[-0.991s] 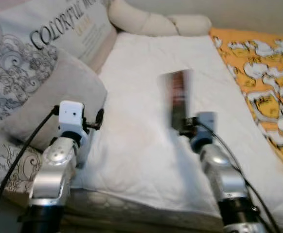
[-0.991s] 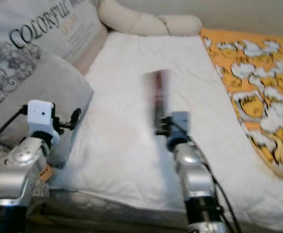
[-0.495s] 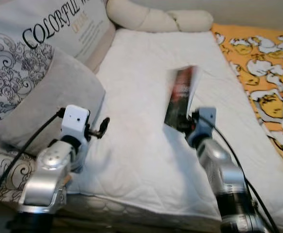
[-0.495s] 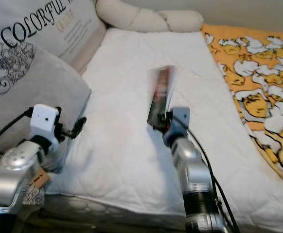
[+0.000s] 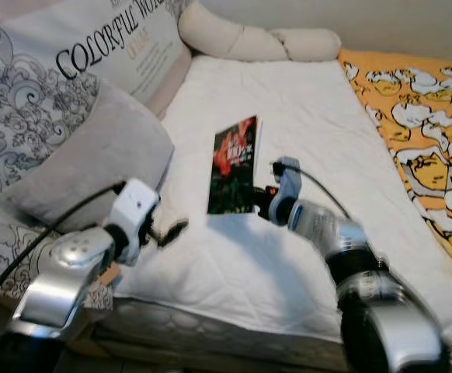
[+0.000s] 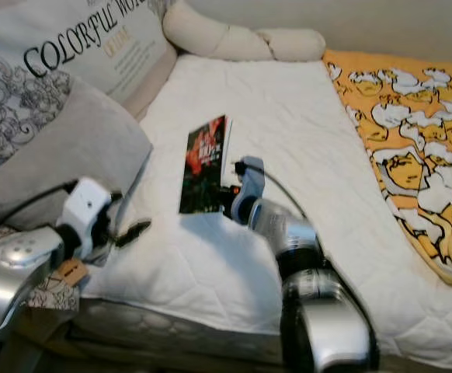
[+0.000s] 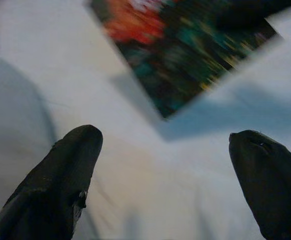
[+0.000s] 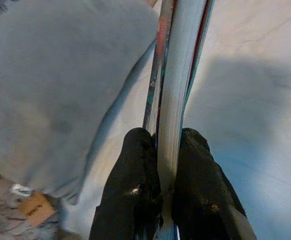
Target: Clean up the room
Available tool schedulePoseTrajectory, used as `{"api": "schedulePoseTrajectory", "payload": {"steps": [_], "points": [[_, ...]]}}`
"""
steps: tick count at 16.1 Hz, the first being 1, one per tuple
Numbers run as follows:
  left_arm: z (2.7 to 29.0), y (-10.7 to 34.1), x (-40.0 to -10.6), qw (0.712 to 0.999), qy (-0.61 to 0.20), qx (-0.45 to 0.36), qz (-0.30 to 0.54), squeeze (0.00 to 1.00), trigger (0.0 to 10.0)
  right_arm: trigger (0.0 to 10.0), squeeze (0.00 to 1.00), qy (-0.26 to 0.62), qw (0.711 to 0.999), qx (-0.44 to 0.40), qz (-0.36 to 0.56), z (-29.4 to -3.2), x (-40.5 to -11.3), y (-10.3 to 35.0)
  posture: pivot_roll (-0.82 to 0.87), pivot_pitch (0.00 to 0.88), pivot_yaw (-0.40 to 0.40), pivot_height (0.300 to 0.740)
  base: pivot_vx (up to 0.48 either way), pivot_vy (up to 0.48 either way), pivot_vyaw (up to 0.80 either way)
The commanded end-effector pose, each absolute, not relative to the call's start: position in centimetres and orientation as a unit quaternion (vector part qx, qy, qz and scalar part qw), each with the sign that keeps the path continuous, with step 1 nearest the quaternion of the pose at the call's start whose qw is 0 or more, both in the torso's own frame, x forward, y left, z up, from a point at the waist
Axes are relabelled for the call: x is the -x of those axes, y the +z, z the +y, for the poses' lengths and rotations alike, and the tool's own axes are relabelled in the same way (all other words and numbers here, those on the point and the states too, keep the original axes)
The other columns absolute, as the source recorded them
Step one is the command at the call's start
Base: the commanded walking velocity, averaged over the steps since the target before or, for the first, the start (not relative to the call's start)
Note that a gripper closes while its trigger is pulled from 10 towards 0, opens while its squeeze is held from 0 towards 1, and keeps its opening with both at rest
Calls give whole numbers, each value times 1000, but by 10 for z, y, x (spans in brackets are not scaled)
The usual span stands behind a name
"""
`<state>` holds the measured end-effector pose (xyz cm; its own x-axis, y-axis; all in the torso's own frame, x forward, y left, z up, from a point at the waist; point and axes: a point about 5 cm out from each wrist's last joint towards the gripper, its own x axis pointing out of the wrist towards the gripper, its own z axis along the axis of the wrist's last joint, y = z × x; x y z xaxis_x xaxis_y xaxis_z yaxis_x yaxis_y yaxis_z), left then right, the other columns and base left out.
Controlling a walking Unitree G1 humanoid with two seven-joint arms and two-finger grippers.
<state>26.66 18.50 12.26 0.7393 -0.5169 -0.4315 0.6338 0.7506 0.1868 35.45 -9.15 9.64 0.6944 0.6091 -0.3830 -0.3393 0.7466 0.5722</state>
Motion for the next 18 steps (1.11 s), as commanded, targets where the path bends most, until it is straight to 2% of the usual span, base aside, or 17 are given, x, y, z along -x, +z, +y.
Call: {"api": "schedulePoseTrajectory", "payload": {"steps": [1, 3, 5, 8, 11, 12, 13, 14, 15, 16, 18], "points": [[180, 124, -262, 908, -340, -161, 187, 220, 10000, 10000, 0, 294, 873, -273, 278, -88, -359, 107, 66, 0, -6, 740, 0, 0, 0], [182, 123, -256, 897, -355, -164, 204, 216, 10000, 10000, 0, 310, 856, -280, 304, -85, -357, 100, 88, 0, -14, 740, 0, 0, 0], [189, 122, -241, 885, -371, -160, 231, 212, 10000, 10000, 0, 314, 854, -247, 334, -83, -352, 87, 118, 0, -16, 740, 0, 0, 0], [196, 126, -222, 879, -379, -158, 243, 212, 10000, 10000, 0, 322, 846, -258, 337, -76, -349, 82, 165, 0, -18, 740, 0, 0, 0], [203, 129, -206, 877, -375, -150, 261, 216, 10000, 10000, 0, 307, 844, -255, 359, -72, -340, 66, 185, 15, -9, 740, 0, 0, 0], [204, 130, -198, 873, -377, -150, 270, 216, 10000, 10000, 0, 297, 852, -203, 381, -70, -333, 53, 198, 36, -9, 740, 0, 0, 0], [204, 130, -198, 873, -377, -150, 270, 216, 10000, 10000, 0, 297, 852, -203, 381, -70, -333, 53, 198, 36, -9, 740, 0, 0, 0], [205, 131, -194, 874, -374, -149, 272, 212, 10000, 10000, 173, 263, 869, -155, 389, -73, -330, 44, 206, 53, -9, 740, 0, 0, 0], [205, 132, -193, 877, -366, -149, 273, 212, 10000, 10000, 922, 227, 881, -152, 386, -73, -331, 42, 215, 58, -12, 740, 0, 0, 0], [206, 133, -190, 878, -362, -149, 275, 212, 10000, 10000, 1000, 215, 882, -168, 384, -70, -332, 42, 224, 63, -16, 740, 0, 0, 0], [206, 133, -189, 880, -357, -148, 276, 216, 10000, 10000, 1000, 218, 879, -174, 386, -65, -329, 41, 228, 63, -19, 740, 0, 0, 0]]}}
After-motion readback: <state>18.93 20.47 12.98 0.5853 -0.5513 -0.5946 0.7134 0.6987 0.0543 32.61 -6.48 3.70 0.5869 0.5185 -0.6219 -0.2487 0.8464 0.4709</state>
